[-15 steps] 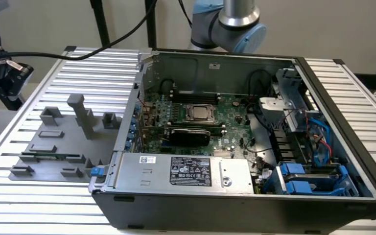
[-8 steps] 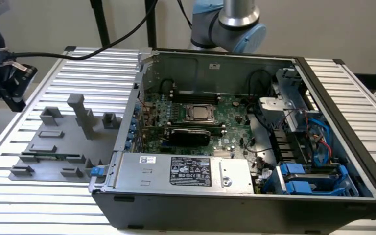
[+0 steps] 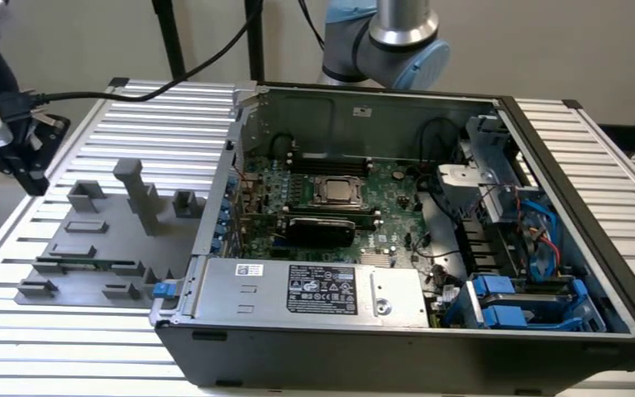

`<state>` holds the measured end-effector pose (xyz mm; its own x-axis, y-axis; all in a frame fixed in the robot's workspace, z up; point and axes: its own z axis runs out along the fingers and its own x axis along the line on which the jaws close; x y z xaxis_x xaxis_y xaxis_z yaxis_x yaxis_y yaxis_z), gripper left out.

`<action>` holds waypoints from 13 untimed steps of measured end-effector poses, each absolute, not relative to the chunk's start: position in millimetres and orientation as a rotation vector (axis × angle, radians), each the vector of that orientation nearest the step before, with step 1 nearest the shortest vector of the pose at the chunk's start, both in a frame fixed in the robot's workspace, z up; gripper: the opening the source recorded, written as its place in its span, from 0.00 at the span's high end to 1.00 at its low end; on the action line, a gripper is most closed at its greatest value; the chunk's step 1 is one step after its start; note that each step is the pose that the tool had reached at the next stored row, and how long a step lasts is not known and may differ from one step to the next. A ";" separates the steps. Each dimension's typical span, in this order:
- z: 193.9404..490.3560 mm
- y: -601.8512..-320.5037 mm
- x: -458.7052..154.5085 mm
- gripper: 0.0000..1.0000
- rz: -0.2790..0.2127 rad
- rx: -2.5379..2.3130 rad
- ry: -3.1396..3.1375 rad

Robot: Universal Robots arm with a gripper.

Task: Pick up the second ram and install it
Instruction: 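Pick up the second ram and move it above second insertion slot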

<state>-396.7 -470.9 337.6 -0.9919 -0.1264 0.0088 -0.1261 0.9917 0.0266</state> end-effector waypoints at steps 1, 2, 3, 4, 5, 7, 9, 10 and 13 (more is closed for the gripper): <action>336.3 -470.9 -396.7 0.89 -0.040 0.227 -3.123; 335.0 -470.9 -396.7 0.89 -0.040 0.255 -3.121; 333.7 -470.9 -396.8 0.89 -0.040 0.284 -3.119; 332.4 -470.9 -396.8 0.89 -0.040 0.311 -3.117; 331.0 -470.9 -396.8 0.89 -0.040 0.339 -3.114; 328.3 -470.9 -396.8 0.89 -0.039 0.396 -3.108; 325.8 -470.9 -396.8 0.89 -0.039 0.454 -3.100; 324.7 -470.9 -396.8 0.89 -0.039 0.482 -3.095; 321.5 -470.9 -396.8 0.89 -0.038 0.565 -3.081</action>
